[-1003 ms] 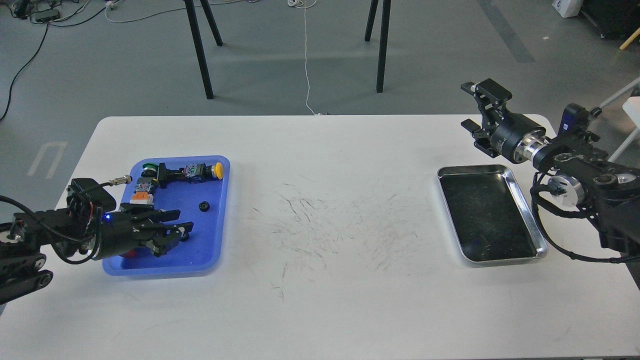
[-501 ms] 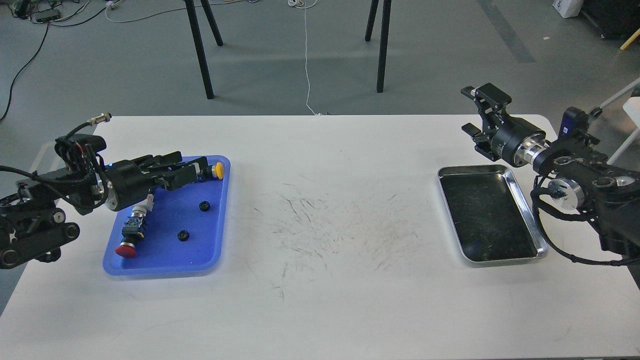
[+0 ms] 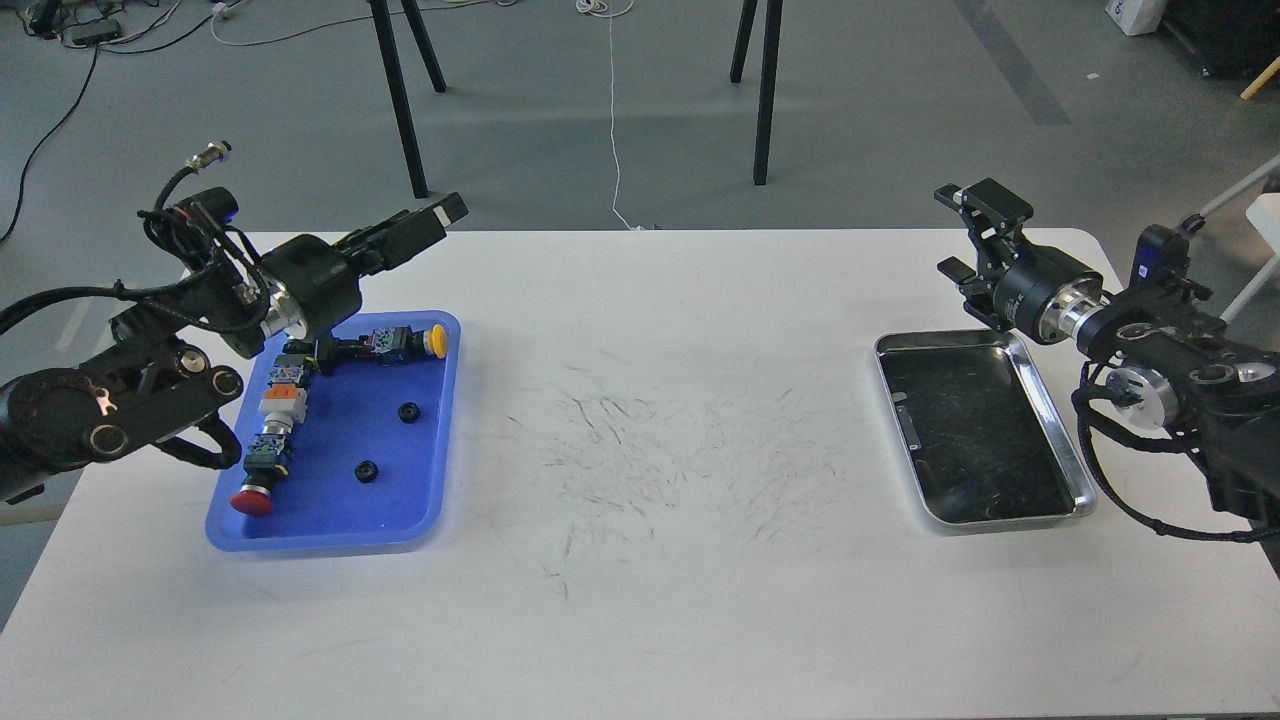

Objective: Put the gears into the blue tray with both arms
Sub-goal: 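Raise the left arm up and away from the blue tray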

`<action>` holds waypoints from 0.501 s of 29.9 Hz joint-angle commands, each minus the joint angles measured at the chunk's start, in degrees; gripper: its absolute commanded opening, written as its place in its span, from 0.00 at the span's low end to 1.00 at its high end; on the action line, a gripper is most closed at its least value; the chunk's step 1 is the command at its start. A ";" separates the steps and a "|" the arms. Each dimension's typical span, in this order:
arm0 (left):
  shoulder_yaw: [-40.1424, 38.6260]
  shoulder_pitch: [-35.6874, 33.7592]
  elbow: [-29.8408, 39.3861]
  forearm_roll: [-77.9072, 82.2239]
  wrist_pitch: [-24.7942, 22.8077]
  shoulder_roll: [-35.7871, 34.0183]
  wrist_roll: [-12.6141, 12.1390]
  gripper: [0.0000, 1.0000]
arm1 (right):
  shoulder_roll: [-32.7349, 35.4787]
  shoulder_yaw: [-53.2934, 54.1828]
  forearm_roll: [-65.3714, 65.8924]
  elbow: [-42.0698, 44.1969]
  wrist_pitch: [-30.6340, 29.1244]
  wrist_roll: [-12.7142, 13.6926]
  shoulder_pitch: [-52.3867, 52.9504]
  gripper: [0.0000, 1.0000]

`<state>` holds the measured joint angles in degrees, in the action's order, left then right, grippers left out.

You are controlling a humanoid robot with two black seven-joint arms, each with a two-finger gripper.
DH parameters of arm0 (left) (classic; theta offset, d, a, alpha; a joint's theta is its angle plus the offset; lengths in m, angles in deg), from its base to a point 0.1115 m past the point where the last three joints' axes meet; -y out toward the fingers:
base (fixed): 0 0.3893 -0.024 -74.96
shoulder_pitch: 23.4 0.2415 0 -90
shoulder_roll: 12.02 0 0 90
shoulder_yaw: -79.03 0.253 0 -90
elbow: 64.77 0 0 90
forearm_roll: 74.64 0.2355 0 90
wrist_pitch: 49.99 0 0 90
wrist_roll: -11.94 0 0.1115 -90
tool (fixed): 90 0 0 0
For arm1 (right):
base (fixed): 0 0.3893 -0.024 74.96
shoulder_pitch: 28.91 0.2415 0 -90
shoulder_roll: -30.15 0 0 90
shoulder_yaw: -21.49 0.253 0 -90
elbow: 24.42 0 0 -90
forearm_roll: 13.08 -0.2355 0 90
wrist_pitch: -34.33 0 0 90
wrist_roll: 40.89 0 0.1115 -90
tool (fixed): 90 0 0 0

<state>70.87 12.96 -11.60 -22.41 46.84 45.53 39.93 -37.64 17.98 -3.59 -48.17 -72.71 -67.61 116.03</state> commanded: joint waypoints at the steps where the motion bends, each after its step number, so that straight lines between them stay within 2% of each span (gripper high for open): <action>1: -4.22 -0.51 -3.94 -3.97 -0.68 4.67 0.01 0.99 | -0.32 0.52 -0.09 0.99 0.08 0.00 -0.62 0.99; 9: -12.04 -2.27 -12.20 -15.66 -5.87 11.26 0.01 0.99 | -1.73 2.27 -0.26 0.90 0.78 0.00 -0.62 0.99; 15: -15.38 -3.58 -16.16 -21.29 -7.89 15.66 0.01 1.00 | -1.99 5.44 -0.35 0.90 0.78 0.08 -0.62 0.99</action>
<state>57.43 9.70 -26.05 -41.15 39.88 59.09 39.93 -39.58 21.99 -3.93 -47.25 -71.92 -67.51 115.39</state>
